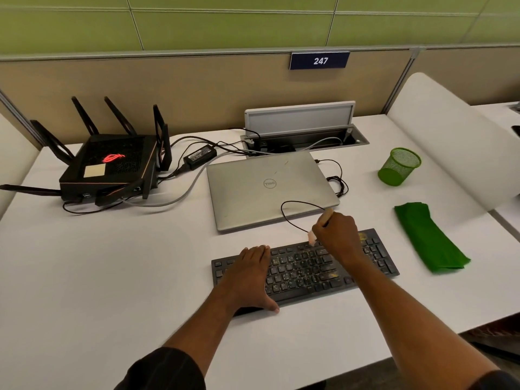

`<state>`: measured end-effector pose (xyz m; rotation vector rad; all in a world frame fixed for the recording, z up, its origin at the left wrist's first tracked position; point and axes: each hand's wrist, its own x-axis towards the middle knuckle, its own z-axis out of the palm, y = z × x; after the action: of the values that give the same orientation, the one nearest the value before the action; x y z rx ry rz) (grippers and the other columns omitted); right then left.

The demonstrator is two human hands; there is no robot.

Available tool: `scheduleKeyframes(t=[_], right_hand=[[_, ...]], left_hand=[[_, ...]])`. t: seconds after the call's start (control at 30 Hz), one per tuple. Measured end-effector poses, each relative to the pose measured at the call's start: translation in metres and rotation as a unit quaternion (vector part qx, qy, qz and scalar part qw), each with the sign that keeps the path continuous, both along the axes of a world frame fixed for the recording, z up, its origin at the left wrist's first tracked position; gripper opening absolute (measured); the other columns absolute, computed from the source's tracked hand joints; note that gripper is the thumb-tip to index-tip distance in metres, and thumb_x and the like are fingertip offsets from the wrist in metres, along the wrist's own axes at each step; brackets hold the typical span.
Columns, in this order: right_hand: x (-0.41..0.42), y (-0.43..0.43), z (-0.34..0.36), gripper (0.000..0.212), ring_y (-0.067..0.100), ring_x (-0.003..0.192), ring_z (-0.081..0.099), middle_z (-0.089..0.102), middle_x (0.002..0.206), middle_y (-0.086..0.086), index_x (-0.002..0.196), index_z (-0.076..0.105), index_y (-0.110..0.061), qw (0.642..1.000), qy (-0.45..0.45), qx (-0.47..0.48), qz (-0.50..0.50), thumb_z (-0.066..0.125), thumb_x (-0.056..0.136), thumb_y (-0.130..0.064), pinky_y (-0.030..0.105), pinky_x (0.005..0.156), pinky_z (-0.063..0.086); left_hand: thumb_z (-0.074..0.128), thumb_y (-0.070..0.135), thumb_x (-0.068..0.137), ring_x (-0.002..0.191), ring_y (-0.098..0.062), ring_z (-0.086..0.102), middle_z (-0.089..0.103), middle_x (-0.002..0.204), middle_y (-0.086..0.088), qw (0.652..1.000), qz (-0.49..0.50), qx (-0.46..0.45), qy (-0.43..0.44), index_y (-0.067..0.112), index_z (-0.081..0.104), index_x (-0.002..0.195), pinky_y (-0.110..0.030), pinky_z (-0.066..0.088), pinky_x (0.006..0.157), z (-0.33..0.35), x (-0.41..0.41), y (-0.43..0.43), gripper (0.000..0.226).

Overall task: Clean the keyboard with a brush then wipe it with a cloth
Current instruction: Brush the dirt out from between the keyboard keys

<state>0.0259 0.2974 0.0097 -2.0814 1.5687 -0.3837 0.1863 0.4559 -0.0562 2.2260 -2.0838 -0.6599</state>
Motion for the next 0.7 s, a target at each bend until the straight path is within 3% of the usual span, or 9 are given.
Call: scheduleKeyframes(t=[0.2, 0.33, 0.5, 0.6, 0.7], right_hand=[[-0.001, -0.005, -0.002, 0.032, 0.010, 0.051, 0.051, 0.056, 0.056, -0.002, 0.063, 0.055, -0.013, 0.999, -0.025, 0.017, 0.025, 0.055, 0.093, -0.023, 0.023, 0.046, 0.032], [-0.012, -0.008, -0.010, 0.039, 0.027, 0.053, 0.059, 0.062, 0.057, 0.009, 0.061, 0.060, -0.005, 1.000, -0.008, -0.016, -0.003, 0.050, 0.096, -0.020, 0.031, 0.048, 0.043], [-0.017, -0.015, 0.003, 0.036, 0.014, 0.048, 0.050, 0.057, 0.054, 0.002, 0.053, 0.047, -0.019, 0.999, -0.018, -0.027, -0.038, 0.053, 0.089, -0.015, 0.023, 0.046, 0.029], [-0.017, -0.019, 0.006, 0.030, 0.022, 0.054, 0.061, 0.063, 0.056, 0.005, 0.061, 0.060, -0.011, 0.998, -0.053, 0.006, -0.030, 0.056, 0.090, -0.018, 0.027, 0.047, 0.045], [-0.021, -0.020, 0.000, 0.028, 0.018, 0.051, 0.057, 0.061, 0.058, 0.004, 0.062, 0.057, -0.010, 0.999, -0.023, 0.031, -0.007, 0.058, 0.089, -0.018, 0.023, 0.046, 0.040]], left_hand=[[0.074, 0.074, 0.071, 0.156, -0.026, -0.001, -0.004, 0.170, -0.009, 1.000, 0.001, -0.004, -0.001, 0.010, -0.006, 0.161, -0.035, -0.005, 0.124, 0.003, -0.001, 0.001, 0.137], [0.075, 0.073, 0.071, 0.156, -0.026, -0.004, -0.007, 0.170, -0.008, 1.000, 0.004, 0.001, 0.005, 0.011, -0.008, 0.161, -0.035, -0.005, 0.124, 0.005, -0.001, 0.001, 0.137], [0.074, 0.074, 0.072, 0.156, -0.025, -0.004, -0.008, 0.170, -0.007, 1.000, 0.004, -0.003, 0.004, 0.011, -0.009, 0.161, -0.033, -0.007, 0.122, 0.003, -0.001, 0.002, 0.137], [0.073, 0.074, 0.072, 0.156, -0.024, -0.004, -0.007, 0.170, -0.007, 1.000, 0.003, -0.003, 0.000, 0.011, -0.009, 0.161, -0.033, -0.006, 0.123, 0.002, -0.001, 0.001, 0.137], [0.073, 0.074, 0.071, 0.156, -0.025, -0.004, -0.007, 0.170, -0.007, 1.000, 0.001, -0.002, -0.002, 0.011, -0.009, 0.161, -0.034, -0.005, 0.124, 0.002, -0.001, 0.001, 0.138]])
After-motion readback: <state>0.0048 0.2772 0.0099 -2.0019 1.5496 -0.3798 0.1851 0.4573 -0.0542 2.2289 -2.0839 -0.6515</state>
